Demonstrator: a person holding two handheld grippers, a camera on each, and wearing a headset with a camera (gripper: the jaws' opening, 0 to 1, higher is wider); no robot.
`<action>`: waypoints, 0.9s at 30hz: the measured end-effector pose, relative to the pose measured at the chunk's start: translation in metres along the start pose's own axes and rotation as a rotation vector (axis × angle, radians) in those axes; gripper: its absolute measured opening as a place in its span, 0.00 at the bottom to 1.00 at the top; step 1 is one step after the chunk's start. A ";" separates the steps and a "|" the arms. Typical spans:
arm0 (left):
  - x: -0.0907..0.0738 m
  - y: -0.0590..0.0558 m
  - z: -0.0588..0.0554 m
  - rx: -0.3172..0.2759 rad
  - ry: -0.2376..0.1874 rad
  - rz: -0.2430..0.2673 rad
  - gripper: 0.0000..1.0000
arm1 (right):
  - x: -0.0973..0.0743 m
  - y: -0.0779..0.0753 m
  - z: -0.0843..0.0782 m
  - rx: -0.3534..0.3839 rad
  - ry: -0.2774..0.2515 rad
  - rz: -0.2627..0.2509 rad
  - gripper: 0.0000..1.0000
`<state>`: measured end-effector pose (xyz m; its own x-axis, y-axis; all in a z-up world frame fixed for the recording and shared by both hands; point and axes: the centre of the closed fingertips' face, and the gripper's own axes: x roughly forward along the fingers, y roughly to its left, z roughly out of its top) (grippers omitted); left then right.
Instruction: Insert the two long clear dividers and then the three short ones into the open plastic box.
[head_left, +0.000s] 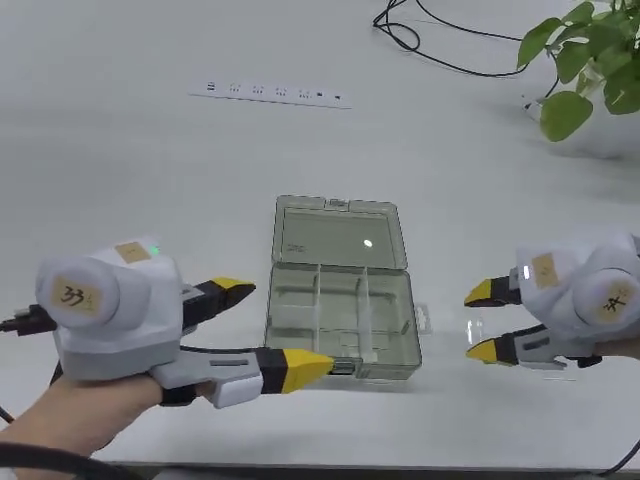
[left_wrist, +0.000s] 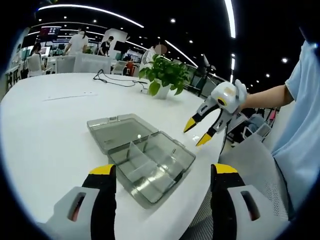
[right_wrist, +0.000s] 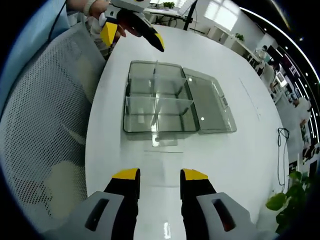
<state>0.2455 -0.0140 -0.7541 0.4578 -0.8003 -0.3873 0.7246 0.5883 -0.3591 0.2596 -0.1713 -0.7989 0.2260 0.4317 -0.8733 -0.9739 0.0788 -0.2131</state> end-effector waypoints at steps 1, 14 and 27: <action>0.002 -0.001 0.001 -0.004 0.000 -0.002 0.77 | 0.000 0.001 0.003 -0.011 -0.001 -0.005 0.32; 0.040 -0.023 0.014 -0.092 0.023 -0.079 0.51 | -0.011 -0.002 0.074 -0.083 -0.125 -0.129 0.32; 0.055 -0.025 0.022 -0.298 0.020 -0.089 0.25 | -0.008 -0.004 0.098 -0.145 -0.158 -0.158 0.32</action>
<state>0.2646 -0.0754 -0.7478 0.3869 -0.8495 -0.3586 0.5770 0.5264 -0.6244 0.2597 -0.0866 -0.7484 0.3570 0.5601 -0.7475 -0.9108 0.0312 -0.4117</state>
